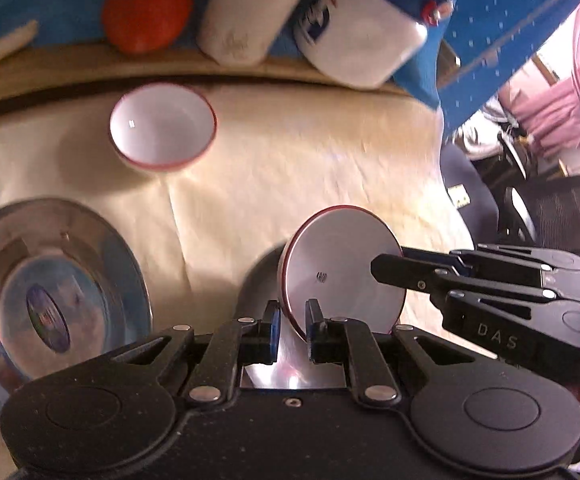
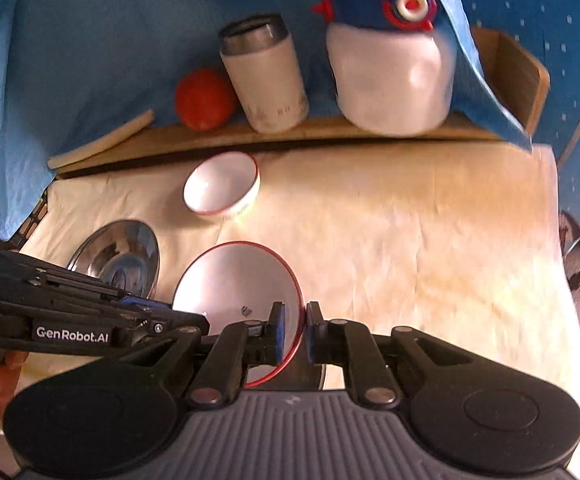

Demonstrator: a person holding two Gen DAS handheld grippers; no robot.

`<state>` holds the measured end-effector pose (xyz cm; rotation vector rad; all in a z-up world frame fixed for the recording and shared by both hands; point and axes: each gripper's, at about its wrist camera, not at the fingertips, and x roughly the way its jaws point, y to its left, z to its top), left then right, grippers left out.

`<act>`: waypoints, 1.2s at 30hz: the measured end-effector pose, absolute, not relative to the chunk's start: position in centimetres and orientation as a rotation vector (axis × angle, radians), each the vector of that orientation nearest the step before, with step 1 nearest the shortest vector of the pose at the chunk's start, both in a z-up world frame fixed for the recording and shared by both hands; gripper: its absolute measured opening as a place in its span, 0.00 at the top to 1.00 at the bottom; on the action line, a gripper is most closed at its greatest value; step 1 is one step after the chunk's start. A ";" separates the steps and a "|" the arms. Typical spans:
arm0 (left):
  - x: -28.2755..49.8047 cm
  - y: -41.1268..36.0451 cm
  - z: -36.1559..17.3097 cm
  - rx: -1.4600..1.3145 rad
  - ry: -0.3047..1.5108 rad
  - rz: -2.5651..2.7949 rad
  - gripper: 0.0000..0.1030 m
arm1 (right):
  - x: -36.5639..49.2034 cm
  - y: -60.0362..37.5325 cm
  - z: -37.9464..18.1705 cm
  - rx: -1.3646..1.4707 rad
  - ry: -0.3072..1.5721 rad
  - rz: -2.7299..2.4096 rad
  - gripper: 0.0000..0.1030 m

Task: Organize plates and bowls
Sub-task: 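Lift the white bowl with both tools and lower it into the steel bowl, then open both tools to release the white bowl inside the steel bowl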

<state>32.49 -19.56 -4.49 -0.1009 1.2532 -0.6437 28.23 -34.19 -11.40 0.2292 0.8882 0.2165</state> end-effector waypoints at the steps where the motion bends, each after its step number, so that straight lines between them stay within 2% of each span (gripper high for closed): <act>1: 32.3 -19.7 -4.6 -0.096 1.263 -0.643 0.87 | 28.2 -34.3 -11.7 0.233 0.895 0.222 0.89; 17: 31.6 -20.3 -5.9 -0.027 1.353 -0.571 0.87 | 29.0 -34.1 -13.8 0.250 1.014 0.309 0.88; 30: 31.9 -20.9 -6.5 -0.023 1.368 -0.548 0.87 | 29.8 -34.3 -14.4 0.250 1.038 0.325 0.86; 36: 32.0 -20.9 -6.5 -0.028 1.370 -0.547 0.84 | 29.8 -34.5 -14.4 0.266 1.037 0.332 0.82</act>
